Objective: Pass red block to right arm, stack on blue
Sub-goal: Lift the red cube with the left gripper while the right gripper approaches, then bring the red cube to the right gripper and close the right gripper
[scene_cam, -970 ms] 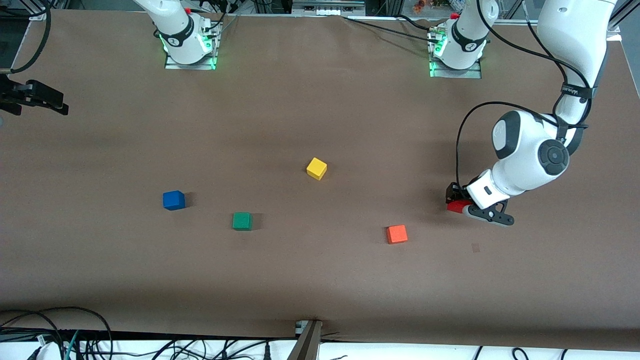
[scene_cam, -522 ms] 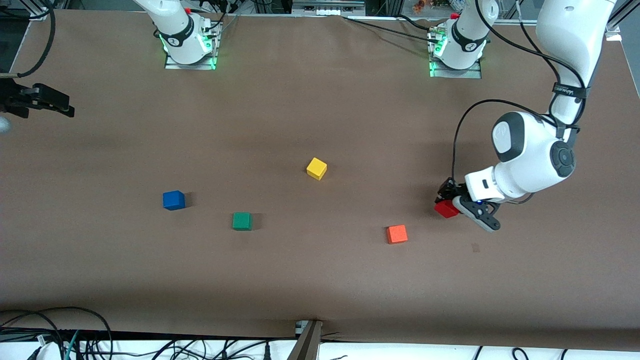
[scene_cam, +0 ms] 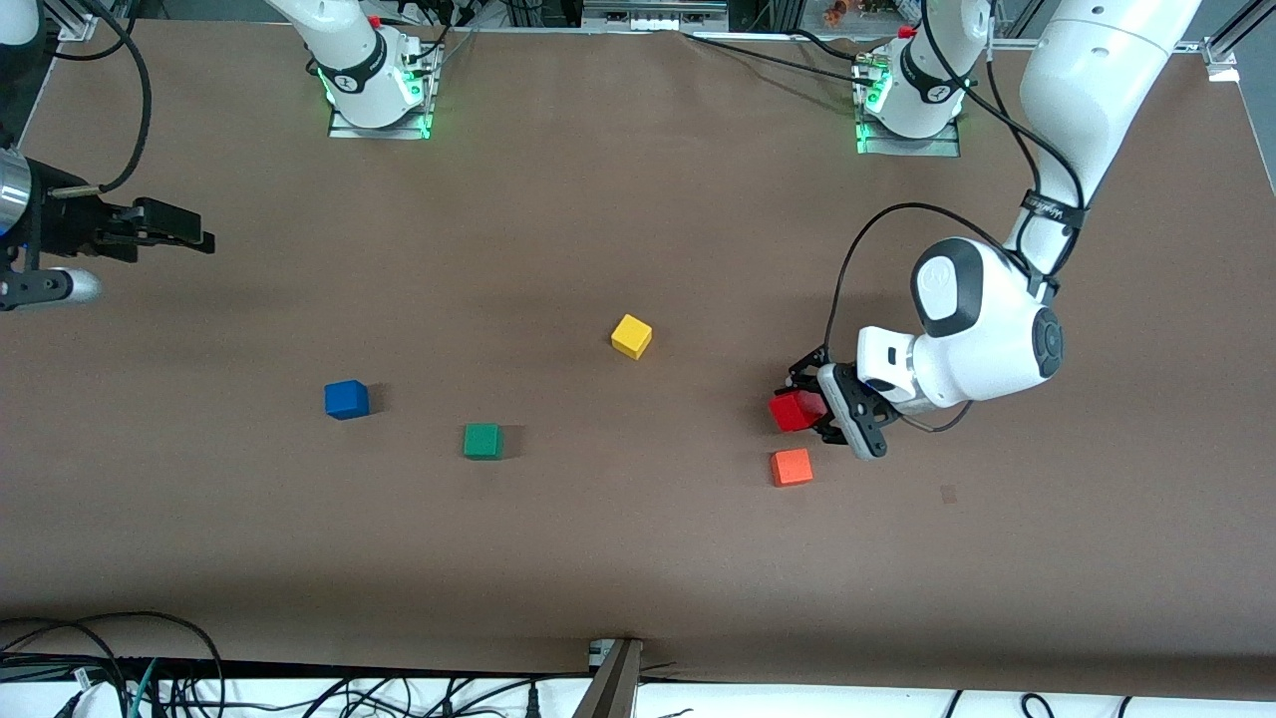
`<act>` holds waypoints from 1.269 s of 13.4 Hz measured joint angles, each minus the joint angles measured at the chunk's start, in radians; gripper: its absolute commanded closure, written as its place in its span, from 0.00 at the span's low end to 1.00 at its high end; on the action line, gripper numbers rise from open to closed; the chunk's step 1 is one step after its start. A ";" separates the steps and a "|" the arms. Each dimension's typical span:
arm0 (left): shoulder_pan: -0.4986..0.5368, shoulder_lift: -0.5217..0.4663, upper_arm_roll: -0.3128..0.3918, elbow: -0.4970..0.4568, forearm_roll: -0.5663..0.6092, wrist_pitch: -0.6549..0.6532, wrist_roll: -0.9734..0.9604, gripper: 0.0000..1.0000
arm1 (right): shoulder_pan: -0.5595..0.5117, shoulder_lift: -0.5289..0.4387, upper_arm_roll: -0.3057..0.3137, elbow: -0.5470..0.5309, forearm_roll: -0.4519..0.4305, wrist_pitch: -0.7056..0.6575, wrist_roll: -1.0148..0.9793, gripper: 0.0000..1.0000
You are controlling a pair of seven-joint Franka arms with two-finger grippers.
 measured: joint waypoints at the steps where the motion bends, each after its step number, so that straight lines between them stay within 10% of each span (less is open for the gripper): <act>1: 0.000 0.010 -0.007 0.005 -0.092 0.000 0.124 0.70 | -0.001 0.020 0.000 -0.001 0.049 0.000 0.000 0.00; 6: -0.040 0.047 -0.036 0.008 -0.539 -0.002 0.696 0.78 | 0.000 0.141 0.000 -0.001 0.330 0.001 -0.002 0.00; 17: -0.150 0.064 -0.069 0.101 -1.000 -0.006 0.992 0.82 | 0.003 0.437 0.001 -0.045 1.027 0.001 -0.317 0.00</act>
